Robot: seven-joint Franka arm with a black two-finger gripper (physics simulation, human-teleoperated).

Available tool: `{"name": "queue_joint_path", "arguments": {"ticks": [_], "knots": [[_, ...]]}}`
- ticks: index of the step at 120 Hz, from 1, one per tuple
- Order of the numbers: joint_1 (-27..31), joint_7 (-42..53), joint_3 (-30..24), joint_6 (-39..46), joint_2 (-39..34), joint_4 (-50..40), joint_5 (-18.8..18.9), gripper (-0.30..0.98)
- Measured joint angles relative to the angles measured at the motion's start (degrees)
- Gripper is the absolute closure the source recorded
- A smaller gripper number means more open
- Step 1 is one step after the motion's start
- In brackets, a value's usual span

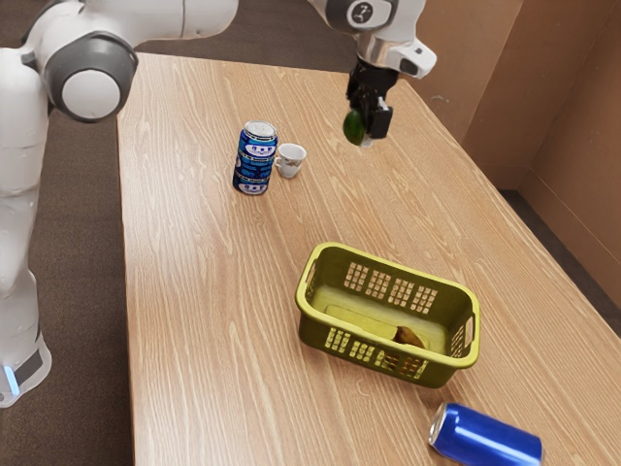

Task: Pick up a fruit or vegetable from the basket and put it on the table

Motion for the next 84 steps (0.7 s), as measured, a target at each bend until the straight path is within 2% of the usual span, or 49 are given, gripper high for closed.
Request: {"name": "queue_joint_path", "arguments": {"ticks": [18,29,44,84], "knots": [[-1.11,0.03,0.59,-0.89,0.42,0.28,-2.54,0.34],[-1.12,0.11,0.77,-1.29,0.58,0.36,-3.31,0.17],[-1.12,0.22,0.81,-1.64,0.61,0.37,-3.81,0.07],[-1.12,0.43,0.73,-1.98,0.62,0.37,-4.09,0.01]]}}
